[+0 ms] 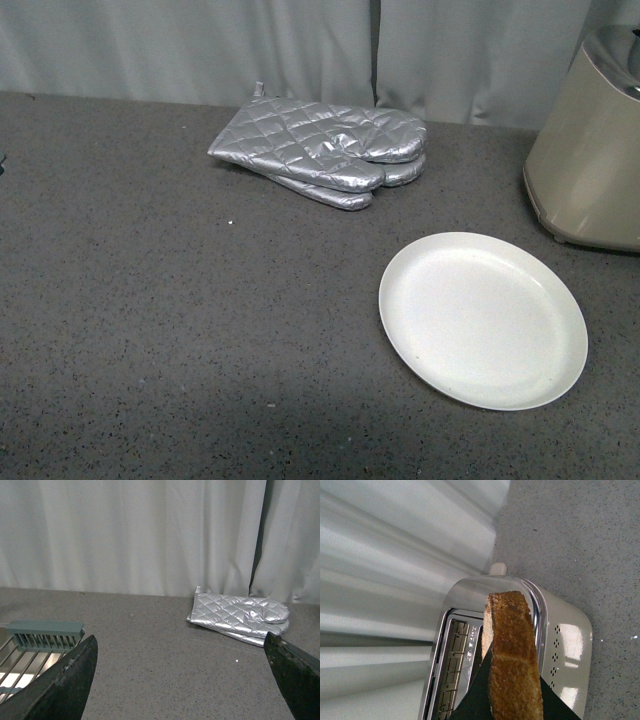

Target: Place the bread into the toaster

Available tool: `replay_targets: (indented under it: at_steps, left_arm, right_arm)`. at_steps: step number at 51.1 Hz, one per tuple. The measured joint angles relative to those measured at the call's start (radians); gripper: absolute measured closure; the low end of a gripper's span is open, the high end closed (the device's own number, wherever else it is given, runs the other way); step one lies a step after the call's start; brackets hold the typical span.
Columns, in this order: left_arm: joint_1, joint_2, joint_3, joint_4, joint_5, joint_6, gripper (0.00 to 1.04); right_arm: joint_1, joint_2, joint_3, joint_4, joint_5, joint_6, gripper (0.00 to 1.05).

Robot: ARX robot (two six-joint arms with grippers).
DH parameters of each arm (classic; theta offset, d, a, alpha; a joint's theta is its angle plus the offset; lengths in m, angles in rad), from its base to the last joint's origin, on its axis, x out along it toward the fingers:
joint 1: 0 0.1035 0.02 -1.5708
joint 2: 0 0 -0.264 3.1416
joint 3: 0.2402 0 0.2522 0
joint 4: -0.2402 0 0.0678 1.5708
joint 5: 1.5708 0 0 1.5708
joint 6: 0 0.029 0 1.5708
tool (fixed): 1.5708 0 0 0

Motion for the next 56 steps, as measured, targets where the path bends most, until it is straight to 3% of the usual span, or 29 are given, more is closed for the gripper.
replay_targets:
  at_steps: [21, 27, 40, 44, 49, 54, 56]
  left_arm:
    - [0.0, 0.0, 0.0, 0.0, 0.0, 0.0, 0.07]
    - [0.0, 0.0, 0.0, 0.0, 0.0, 0.0, 0.07]
    - [0.0, 0.0, 0.0, 0.0, 0.0, 0.0, 0.07]
    - [0.0, 0.0, 0.0, 0.0, 0.0, 0.0, 0.07]
    - [0.0, 0.0, 0.0, 0.0, 0.0, 0.0, 0.07]
    - [0.0, 0.0, 0.0, 0.0, -0.001, 0.0, 0.07]
    - [0.0, 0.0, 0.0, 0.0, 0.0, 0.0, 0.07]
  right_arm:
    - [0.024, 0.095, 0.154, -0.145, 0.038, 0.072, 1.01]
    - [0.043, 0.118, 0.187, -0.182, 0.041, 0.069, 0.75]
    - [0.071, 0.113, 0.233, -0.2, 0.028, 0.055, 0.36]
    - [0.092, 0.086, 0.235, -0.218, 0.039, 0.006, 0.22]
    - [0.146, -0.03, 0.153, -0.103, 0.053, -0.118, 0.08]
    - [0.132, -0.28, -0.172, 0.389, -0.385, -0.589, 0.27]
    - [0.129, -0.381, -0.299, 0.508, -0.468, -0.76, 0.34]
